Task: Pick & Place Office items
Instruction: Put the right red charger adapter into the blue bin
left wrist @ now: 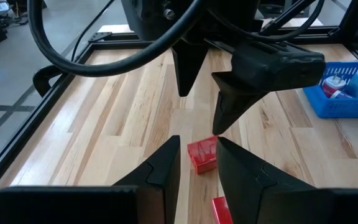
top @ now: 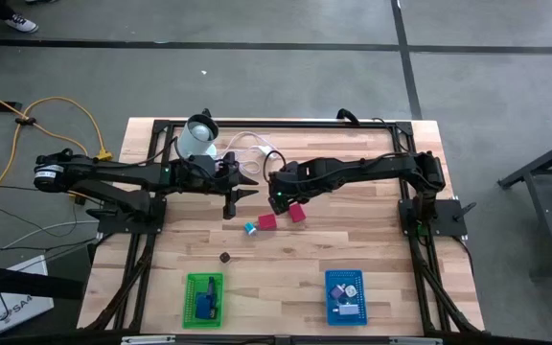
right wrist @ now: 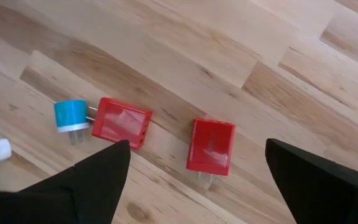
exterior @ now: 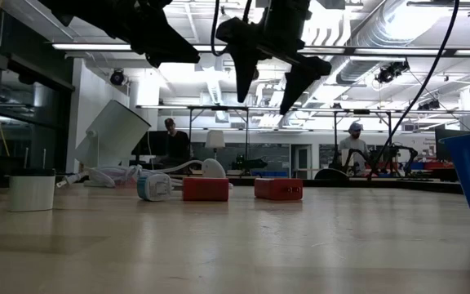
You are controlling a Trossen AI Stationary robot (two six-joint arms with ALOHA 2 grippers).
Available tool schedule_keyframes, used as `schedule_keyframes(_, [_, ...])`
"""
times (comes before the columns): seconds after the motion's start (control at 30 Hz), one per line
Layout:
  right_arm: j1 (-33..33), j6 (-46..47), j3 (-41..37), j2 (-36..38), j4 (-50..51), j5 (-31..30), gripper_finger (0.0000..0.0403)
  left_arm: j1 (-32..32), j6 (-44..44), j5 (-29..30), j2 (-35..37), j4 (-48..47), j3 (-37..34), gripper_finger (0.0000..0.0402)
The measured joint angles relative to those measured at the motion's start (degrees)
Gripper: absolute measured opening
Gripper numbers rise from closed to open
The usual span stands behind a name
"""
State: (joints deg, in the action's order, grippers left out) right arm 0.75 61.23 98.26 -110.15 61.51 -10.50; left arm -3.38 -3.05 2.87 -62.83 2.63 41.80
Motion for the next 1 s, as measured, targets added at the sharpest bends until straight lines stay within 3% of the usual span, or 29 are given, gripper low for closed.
schedule_keyframes(0.3, [1.67,6.51,0.0,-2.14,2.91,-1.94,0.036,0.01,0.0,-0.01,0.0,0.02,0.0,0.0098])
schedule_keyframes(1.0, [2.14,14.05,-0.09,-10.4,3.66,2.66,0.0361,0.01,0.0,0.0,0.0,1.04,-0.02,0.0098])
